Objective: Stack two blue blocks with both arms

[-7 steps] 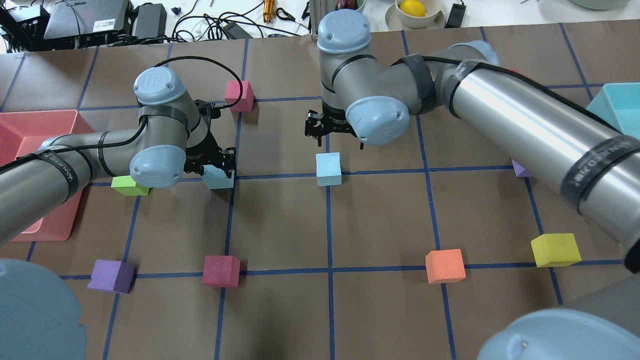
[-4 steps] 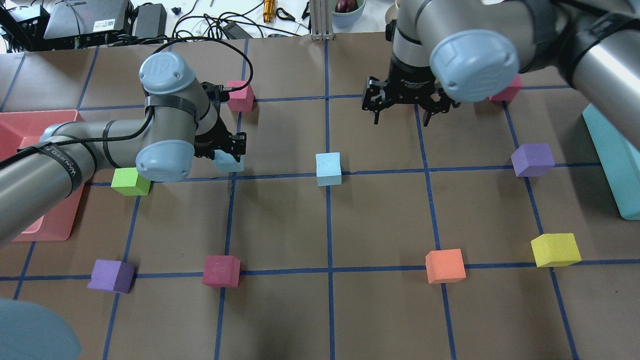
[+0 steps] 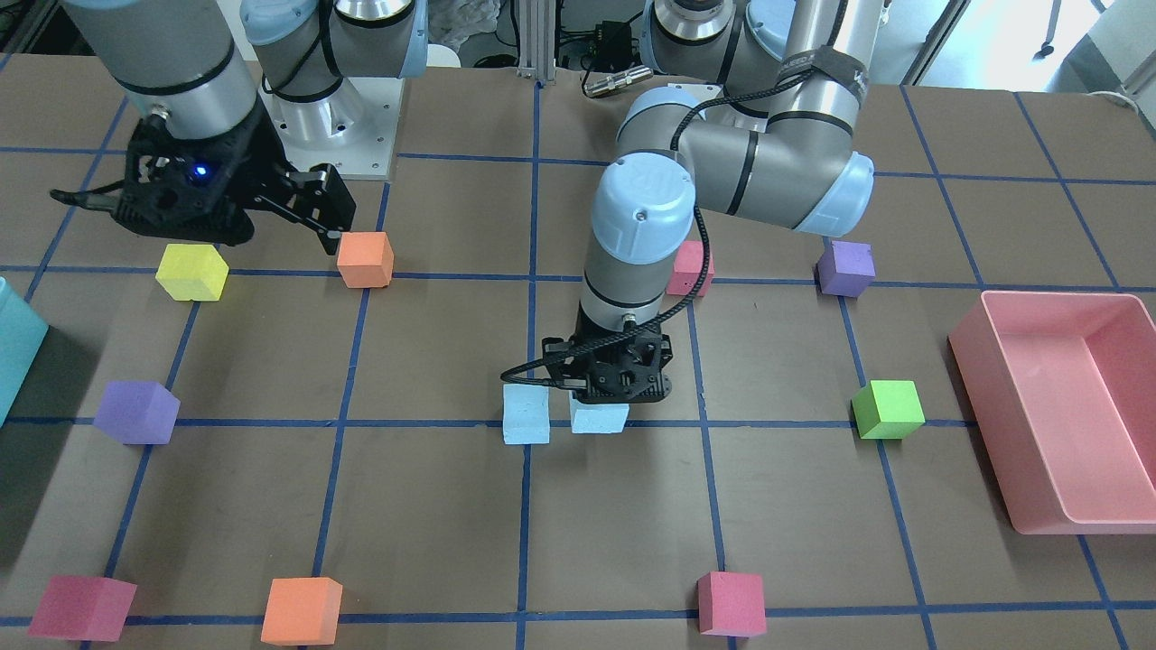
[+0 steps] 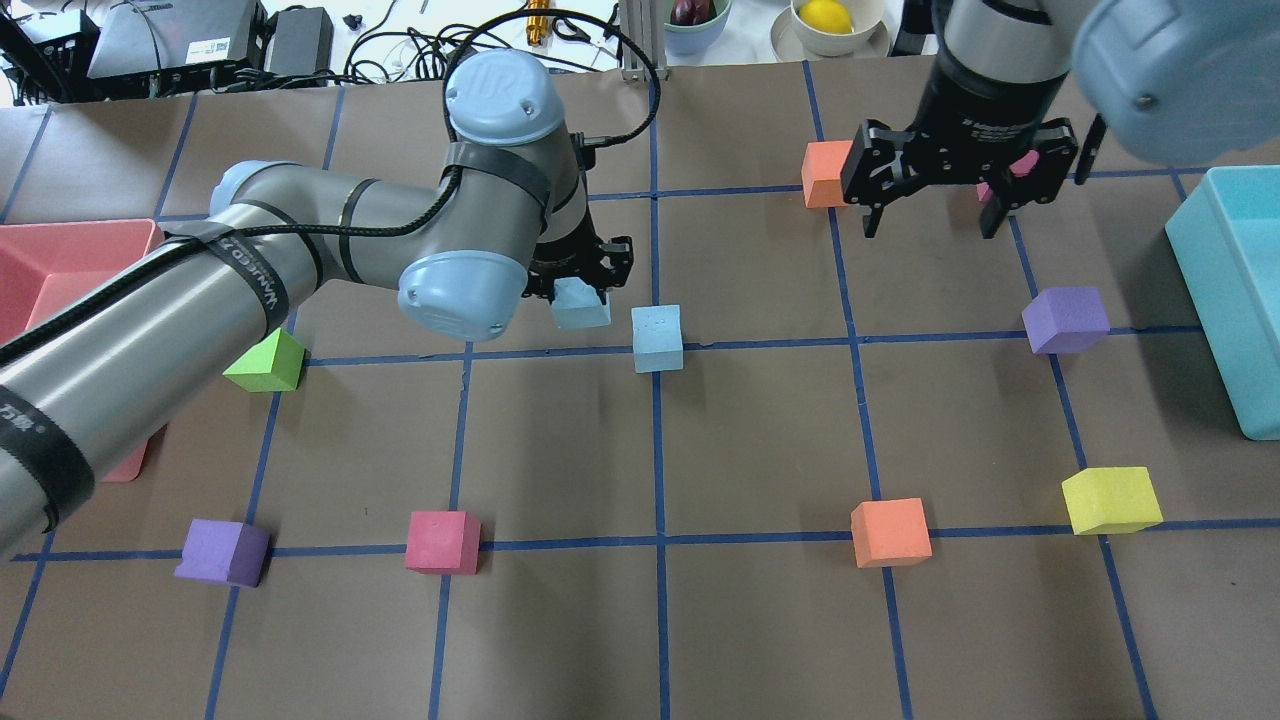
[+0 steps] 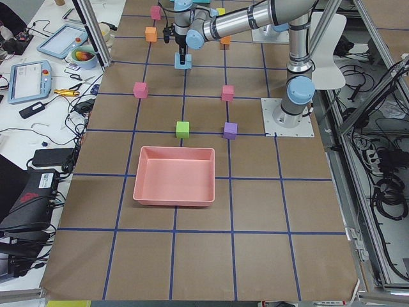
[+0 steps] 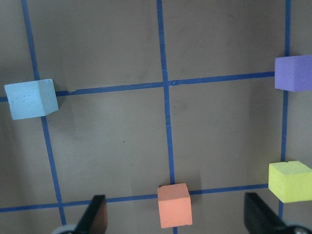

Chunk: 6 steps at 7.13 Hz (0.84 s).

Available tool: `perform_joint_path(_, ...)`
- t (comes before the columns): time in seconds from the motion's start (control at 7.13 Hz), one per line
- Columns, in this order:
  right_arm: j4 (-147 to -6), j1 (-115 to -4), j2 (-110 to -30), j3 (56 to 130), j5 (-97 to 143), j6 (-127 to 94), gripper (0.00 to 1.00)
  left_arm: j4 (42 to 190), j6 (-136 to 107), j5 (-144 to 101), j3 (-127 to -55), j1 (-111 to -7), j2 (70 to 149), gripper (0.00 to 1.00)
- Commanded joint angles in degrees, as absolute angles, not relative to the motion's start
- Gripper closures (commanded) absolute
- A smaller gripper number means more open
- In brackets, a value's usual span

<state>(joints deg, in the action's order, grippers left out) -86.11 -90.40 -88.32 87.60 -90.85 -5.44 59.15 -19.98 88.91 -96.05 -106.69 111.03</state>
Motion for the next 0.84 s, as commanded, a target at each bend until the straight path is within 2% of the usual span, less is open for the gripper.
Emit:
perform_joint_path(0.0,-82.6,-86.3,-90.1,88.1,-90.8,-3.2,0.0,59.0,-22.5,84.3,-94.1,-108.5,112.9,1.0)
perform_joint_path(0.14,-82.7,-86.3,-90.5,87.6,-90.9,-3.2,0.0,59.1,-22.5,81.5,-92.2,-108.8,113.6,1.0)
perform_joint_path(0.7,-83.0,-87.2,-90.1,88.0,-93.9,-3.8,0.0,60.5,-22.4,81.9,-92.8,-109.8,116.3,1.0)
